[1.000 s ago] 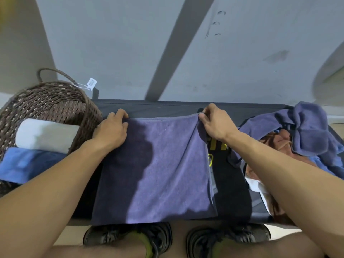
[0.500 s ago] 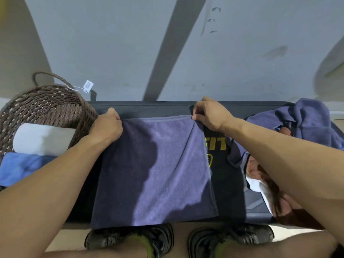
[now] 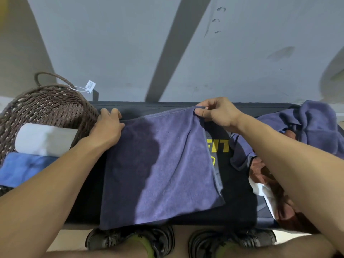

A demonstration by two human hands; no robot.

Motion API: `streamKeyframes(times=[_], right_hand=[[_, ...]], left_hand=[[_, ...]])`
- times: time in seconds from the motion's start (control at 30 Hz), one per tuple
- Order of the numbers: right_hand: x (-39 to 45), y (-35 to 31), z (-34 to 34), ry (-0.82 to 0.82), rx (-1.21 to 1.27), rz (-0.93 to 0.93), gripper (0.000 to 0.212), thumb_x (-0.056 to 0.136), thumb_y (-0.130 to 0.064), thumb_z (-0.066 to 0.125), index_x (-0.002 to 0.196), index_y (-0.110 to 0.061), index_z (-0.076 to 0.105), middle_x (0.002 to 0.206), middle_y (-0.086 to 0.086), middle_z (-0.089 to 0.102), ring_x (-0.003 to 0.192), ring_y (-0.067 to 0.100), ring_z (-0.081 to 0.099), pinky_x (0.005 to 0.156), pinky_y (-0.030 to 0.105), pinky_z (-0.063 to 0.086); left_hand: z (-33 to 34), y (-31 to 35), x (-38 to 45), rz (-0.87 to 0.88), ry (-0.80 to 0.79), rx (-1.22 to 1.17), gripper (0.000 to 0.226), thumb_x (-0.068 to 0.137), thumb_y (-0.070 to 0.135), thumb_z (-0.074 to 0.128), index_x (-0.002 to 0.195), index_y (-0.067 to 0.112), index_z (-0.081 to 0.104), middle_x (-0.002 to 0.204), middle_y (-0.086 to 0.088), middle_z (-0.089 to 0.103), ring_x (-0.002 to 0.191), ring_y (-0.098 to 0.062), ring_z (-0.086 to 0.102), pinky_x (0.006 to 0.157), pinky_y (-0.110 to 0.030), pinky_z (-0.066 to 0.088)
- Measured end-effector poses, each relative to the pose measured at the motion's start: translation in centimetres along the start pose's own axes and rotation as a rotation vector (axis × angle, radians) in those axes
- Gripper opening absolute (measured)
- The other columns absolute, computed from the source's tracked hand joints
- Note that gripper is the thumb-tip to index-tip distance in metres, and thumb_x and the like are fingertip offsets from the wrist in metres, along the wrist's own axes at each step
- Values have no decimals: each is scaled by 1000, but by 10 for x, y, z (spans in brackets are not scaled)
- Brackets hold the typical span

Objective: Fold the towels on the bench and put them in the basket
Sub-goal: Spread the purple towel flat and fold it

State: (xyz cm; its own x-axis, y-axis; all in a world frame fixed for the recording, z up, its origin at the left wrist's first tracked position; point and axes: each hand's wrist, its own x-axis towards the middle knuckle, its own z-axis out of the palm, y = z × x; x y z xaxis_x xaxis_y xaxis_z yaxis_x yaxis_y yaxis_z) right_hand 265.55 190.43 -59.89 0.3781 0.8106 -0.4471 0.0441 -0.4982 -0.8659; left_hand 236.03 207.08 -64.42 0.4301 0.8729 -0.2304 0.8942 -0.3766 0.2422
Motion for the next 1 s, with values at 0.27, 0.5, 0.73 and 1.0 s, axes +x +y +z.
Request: streamKeyframes(times=[0.27, 0.5, 0.73, 1.0], right_hand=[[-45, -11, 0, 24, 290, -53, 13, 87, 3, 67, 95, -7, 66, 66, 5, 66, 62, 10, 66, 60, 24, 56], [-94, -27, -23, 148, 215, -105, 7, 84, -10, 73, 86, -6, 68, 64, 0, 69, 60, 12, 66, 63, 29, 60], [-175, -20, -55, 289, 197, -173, 27, 67, -28, 82, 79, -6, 74, 66, 14, 56, 52, 15, 51, 45, 18, 47], [-216, 14, -56, 391, 120, -274, 37, 76, -43, 75, 79, -8, 61, 62, 4, 55, 53, 15, 48, 45, 22, 44]], left_hand=[[3, 7, -14, 112, 142, -32, 19, 94, 14, 57, 113, 17, 57, 114, -10, 51, 110, -32, 46, 80, -45, 41], [-25, 21, -32, 212, 52, -138, 5, 89, 19, 70, 87, 14, 70, 93, -12, 67, 99, -34, 55, 95, -41, 43], [-89, 32, -99, 218, -152, -713, 7, 84, 16, 74, 87, 22, 72, 88, 1, 77, 82, -6, 69, 80, -16, 51], [-101, 44, -178, 205, -202, -806, 23, 74, 41, 68, 79, 19, 73, 75, 1, 73, 67, -5, 62, 65, -14, 48]])
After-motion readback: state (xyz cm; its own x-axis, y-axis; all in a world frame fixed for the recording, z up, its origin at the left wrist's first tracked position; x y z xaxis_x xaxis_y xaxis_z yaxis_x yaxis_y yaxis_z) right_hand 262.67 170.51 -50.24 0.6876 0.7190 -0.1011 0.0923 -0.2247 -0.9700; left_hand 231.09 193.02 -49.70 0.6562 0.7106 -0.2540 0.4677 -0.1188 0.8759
